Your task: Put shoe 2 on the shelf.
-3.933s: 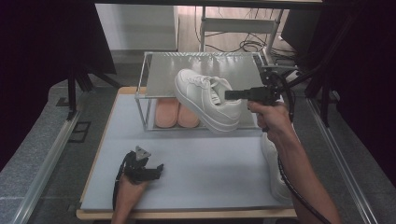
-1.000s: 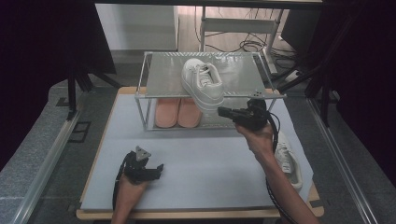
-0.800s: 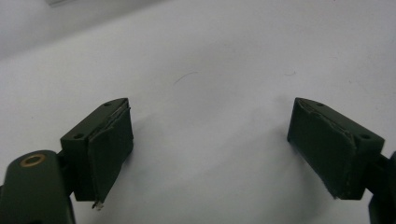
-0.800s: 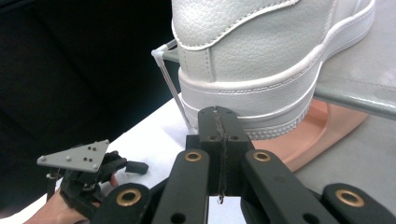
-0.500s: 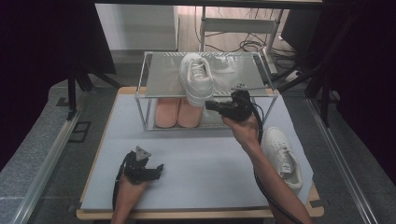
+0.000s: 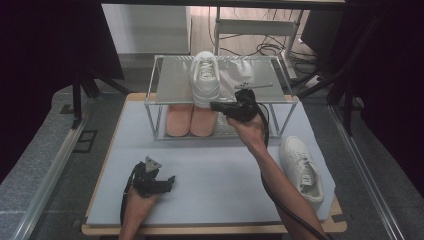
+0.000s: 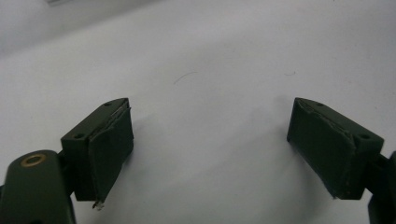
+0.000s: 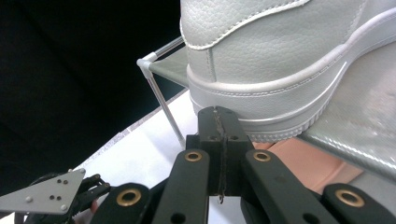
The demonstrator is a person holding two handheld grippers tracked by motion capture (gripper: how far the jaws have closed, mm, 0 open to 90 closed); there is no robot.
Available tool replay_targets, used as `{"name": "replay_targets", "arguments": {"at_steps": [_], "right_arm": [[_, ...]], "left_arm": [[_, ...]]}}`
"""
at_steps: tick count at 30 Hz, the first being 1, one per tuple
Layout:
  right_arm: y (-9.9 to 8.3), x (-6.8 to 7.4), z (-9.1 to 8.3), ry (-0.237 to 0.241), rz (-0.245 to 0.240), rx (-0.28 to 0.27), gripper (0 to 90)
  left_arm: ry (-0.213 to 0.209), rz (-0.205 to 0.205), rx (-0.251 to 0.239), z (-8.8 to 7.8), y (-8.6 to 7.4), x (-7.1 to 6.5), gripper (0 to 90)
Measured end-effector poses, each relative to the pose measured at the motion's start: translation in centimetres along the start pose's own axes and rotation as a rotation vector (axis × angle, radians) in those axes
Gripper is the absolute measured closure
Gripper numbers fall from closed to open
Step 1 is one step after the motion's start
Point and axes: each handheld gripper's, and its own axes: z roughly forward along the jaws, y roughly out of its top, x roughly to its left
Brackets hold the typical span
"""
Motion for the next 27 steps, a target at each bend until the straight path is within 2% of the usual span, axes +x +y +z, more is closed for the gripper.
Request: {"name": "replay_targets", "arguments": {"at_steps": [9,14,17,19,22,26,27], "right_arm": [[0.4,0.3,1.3,0.002,-0.002,0.004,89.9],[0.7,0.7,2.6,0.002,-0.008,0.007,89.9],[0.5,0.8,2.6,0.005,-0.010,0.008,89.8],[0.4,0.9,2.4,-0.018,-0.019,0.027,89.4],[0.2,1.0,2.1,-0.035,-0.031,0.038,84.3],[-0.5,1.5,1.8,-0.066,-0.089,0.061,75.0],[-0.5,1.5,1.8,-0.066,-0.089,0.061,75.0]], "left_arm": [[-0.001,-0.001,0.001,0.0,0.0,0.0,14.5],[0.000,0.000,-0.001,0.0,0.0,0.0,14.5],[-0.002,-0.001,0.000,0.0,0.0,0.0,14.6],[-0.002,-0.001,0.000,0.0,0.0,0.0,14.6],[-0.001,0.000,0.000,0.0,0.0,0.0,14.6],[-0.002,0.000,0.001,0.0,0.0,0.0,14.6],[-0.002,0.000,0.001,0.0,0.0,0.0,14.5]]}}
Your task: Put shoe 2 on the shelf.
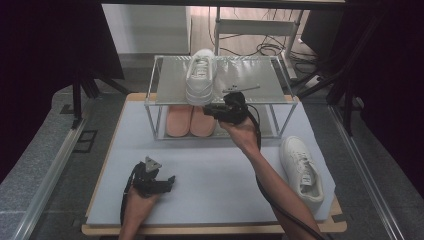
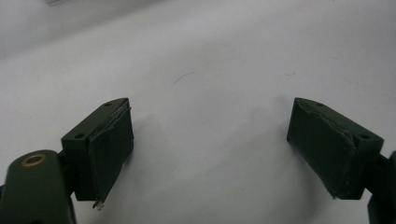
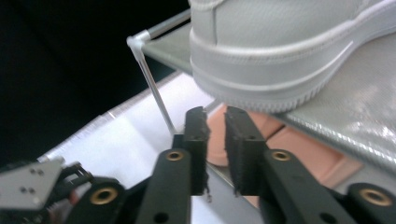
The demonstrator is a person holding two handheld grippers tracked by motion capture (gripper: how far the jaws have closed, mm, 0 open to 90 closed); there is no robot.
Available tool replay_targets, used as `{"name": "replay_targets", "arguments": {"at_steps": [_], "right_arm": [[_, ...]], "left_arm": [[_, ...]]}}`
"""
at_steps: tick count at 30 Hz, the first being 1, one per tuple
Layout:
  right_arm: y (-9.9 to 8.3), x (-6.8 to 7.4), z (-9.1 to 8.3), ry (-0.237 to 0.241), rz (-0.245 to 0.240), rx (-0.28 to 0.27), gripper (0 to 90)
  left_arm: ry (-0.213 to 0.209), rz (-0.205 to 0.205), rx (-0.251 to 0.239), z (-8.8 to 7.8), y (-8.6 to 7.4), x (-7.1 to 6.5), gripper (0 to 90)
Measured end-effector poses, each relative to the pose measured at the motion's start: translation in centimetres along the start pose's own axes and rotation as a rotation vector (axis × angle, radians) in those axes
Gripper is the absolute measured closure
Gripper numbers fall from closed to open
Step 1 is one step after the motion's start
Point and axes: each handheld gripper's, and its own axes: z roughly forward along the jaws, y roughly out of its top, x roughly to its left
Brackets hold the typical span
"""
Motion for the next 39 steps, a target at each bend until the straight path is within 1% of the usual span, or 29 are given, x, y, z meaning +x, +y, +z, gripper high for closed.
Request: {"name": "replay_targets", "arguments": {"at_steps": [1,2,3,4,5,6,9,11,12,13,18,19,20,21,22,25,26,27,29,30,31,34,35,36,39], "right_arm": [[-0.5,0.3,-0.2,-0.029,-0.031,0.006,66.5],[-0.5,0.3,-0.2,-0.029,-0.031,0.006,66.5],[-0.9,0.4,-0.3,-0.050,-0.068,0.015,57.2],[-1.1,0.5,-0.4,-0.066,-0.097,0.020,52.6],[-1.4,0.6,-0.4,-0.076,-0.114,0.023,49.5],[-1.6,0.6,-0.5,-0.077,-0.129,0.027,46.6],[-2.4,0.6,-0.9,-0.065,-0.140,0.042,37.4],[-2.9,0.5,-1.1,-0.043,-0.159,0.041,31.8],[-3.2,0.5,-1.3,-0.038,-0.154,0.045,31.1],[-3.5,0.6,-1.4,-0.045,-0.146,0.042,28.7],[-4.6,0.6,-1.9,-0.016,-0.124,0.039,20.3],[-4.7,0.6,-2.0,-0.008,-0.120,0.045,17.5],[-4.9,0.5,-2.1,0.011,-0.116,0.056,14.6],[-5.1,0.5,-2.3,0.021,-0.109,0.062,13.5],[-5.3,0.5,-2.5,0.020,-0.104,0.072,13.2],[-5.7,0.4,-3.2,0.011,-0.119,0.072,8.8],[-5.8,0.4,-3.4,0.008,-0.127,0.074,7.8],[-5.9,0.3,-3.6,0.008,-0.139,0.078,5.8],[-6.2,0.3,-4.0,-0.002,-0.164,0.088,0.0],[-6.2,0.3,-4.0,-0.002,-0.164,0.088,0.0],[-6.6,0.2,-4.5,0.002,-0.177,0.094,0.0],[-6.9,0.1,-4.8,-0.001,-0.183,0.108,0.0],[-7.4,0.1,-5.3,-0.006,-0.196,0.129,0.0],[-7.4,0.1,-5.3,-0.006,-0.196,0.129,0.0],[-8.0,-0.3,-6.0,-0.007,-0.170,0.144,0.0]], "left_arm": [[0.001,0.001,-0.001,0.0,0.0,0.0,14.6],[0.001,0.001,-0.001,0.0,0.0,0.0,14.5],[0.003,0.002,-0.002,0.0,0.0,0.0,14.6],[0.003,0.002,-0.002,0.0,0.0,0.0,14.5],[0.003,0.003,-0.001,0.0,0.0,0.0,14.6],[0.003,0.003,-0.001,0.0,0.0,0.0,14.6],[0.004,0.004,0.000,0.0,0.0,0.0,14.5],[0.004,0.003,0.000,0.0,0.0,0.0,14.5],[0.004,0.003,0.000,0.0,0.0,0.0,14.5],[0.004,0.003,0.000,0.0,0.0,0.0,14.5],[0.005,0.002,-0.002,0.0,0.0,-0.1,14.5],[0.005,0.002,-0.001,0.0,0.0,-0.1,14.5],[0.004,0.001,-0.001,0.0,0.0,-0.1,14.5],[0.004,0.001,-0.001,0.0,0.0,-0.1,14.5],[0.006,-0.002,-0.006,0.0,0.0,-0.1,14.5],[0.005,-0.005,-0.008,0.0,0.0,-0.1,14.5],[0.006,0.003,-0.001,0.0,0.0,-0.1,14.5],[0.006,-0.005,-0.009,0.0,0.0,-0.2,14.5],[0.006,-0.006,-0.009,0.0,0.0,-0.2,14.5],[0.006,-0.006,-0.009,0.0,0.0,-0.2,14.5],[0.006,-0.006,-0.009,0.0,0.0,-0.1,14.4],[0.007,-0.006,-0.009,0.0,0.0,-0.2,14.4],[0.007,-0.006,-0.009,0.0,0.0,-0.2,14.4],[0.007,-0.006,-0.009,0.0,0.0,-0.2,14.4],[0.007,-0.006,-0.010,0.0,0.0,-0.2,14.4]]}}
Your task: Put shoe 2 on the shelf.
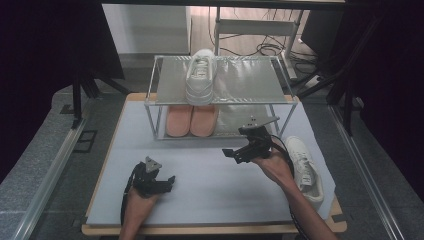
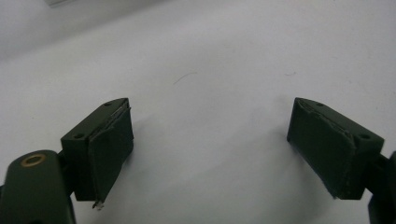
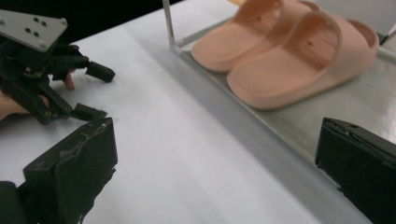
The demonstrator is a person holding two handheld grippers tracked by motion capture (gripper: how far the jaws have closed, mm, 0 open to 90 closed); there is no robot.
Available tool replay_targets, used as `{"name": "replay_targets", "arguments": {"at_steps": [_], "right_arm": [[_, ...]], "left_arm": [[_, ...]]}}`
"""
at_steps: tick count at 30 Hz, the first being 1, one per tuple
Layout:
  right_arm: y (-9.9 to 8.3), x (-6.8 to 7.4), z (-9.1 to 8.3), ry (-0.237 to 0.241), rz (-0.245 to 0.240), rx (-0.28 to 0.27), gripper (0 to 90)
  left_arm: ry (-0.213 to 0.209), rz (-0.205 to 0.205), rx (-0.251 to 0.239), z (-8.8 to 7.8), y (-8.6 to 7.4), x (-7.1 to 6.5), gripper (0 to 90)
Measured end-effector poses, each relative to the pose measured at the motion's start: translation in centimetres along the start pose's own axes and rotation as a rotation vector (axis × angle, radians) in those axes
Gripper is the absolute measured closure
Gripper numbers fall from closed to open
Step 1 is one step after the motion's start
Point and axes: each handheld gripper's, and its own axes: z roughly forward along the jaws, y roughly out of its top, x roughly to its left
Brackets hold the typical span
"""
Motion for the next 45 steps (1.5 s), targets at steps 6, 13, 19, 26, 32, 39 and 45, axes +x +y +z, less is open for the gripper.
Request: {"name": "replay_targets", "arguments": {"at_steps": [6,13,19,26,32,39,45], "right_arm": [[-1.1,-0.7,-0.9,-0.001,0.040,0.055,0.0],[-2.3,-1.0,-2.2,-0.027,0.033,0.122,0.0],[-3.5,-1.7,-3.3,-0.028,0.080,0.166,4.7],[-4.3,-2.6,-5.5,-0.096,0.072,0.202,39.8],[-5.3,-4.4,-7.8,-0.163,0.112,0.224,57.4],[-6.6,-6.4,-10.5,-0.281,0.180,0.191,68.3],[-8.2,-8.4,-12.7,-0.338,0.284,0.208,81.2]], "left_arm": [[-0.001,0.000,0.001,0.0,0.0,0.0,14.4],[0.000,0.000,0.000,0.0,0.0,0.0,14.4],[0.000,-0.003,0.000,0.0,0.0,0.0,14.4],[0.000,-0.002,0.001,0.0,0.0,0.0,14.4],[0.000,0.001,0.003,0.0,0.0,0.0,14.4],[-0.001,-0.001,0.003,0.0,0.0,0.0,14.3],[-0.001,-0.003,0.003,0.0,0.0,0.0,14.2]]}}
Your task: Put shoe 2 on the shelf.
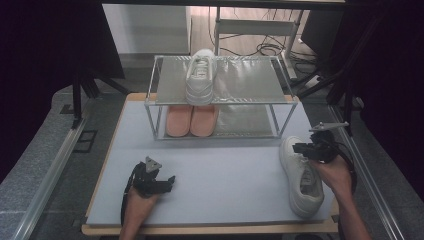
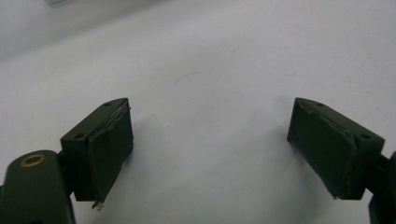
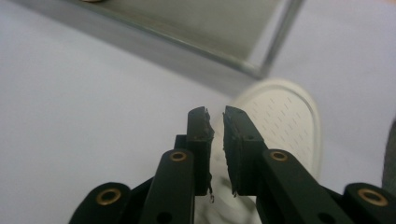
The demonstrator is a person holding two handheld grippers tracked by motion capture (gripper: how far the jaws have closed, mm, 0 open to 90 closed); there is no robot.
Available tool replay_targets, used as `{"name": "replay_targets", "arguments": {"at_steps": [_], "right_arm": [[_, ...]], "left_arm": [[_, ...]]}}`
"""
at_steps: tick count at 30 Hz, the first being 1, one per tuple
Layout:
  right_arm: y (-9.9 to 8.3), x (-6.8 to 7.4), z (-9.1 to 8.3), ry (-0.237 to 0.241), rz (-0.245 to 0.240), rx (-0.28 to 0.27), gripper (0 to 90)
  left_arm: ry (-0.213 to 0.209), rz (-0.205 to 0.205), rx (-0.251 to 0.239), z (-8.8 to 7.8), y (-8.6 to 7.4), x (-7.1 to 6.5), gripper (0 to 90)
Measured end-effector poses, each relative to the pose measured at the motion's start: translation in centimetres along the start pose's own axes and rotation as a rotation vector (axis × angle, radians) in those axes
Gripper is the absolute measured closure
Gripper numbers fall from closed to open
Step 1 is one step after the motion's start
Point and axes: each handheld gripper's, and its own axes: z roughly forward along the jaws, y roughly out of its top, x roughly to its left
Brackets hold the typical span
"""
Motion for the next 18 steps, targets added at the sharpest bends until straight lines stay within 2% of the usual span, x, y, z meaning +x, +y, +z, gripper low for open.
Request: {"name": "replay_targets", "arguments": {"at_steps": [4,7,9,11,18], "right_arm": [[-1.1,-1.7,-0.2,-0.055,0.045,0.028,86.3],[-1.8,-2.4,-0.2,-0.072,0.081,0.041,88.6],[-2.9,-3.1,-0.2,-0.122,0.106,0.044,89.1],[-3.7,-3.5,-0.3,-0.147,0.119,0.041,89.2],[-6.0,-3.9,-0.4,-0.148,0.162,0.072,89.5]], "left_arm": [[0.000,0.000,0.001,0.0,0.0,0.0,14.2],[0.000,0.006,0.006,0.0,0.0,0.0,14.2],[0.000,0.006,0.006,0.0,0.0,0.1,14.2],[0.000,0.002,0.003,0.0,0.0,0.0,14.2],[0.002,0.001,0.000,0.0,0.0,0.0,14.2]]}}
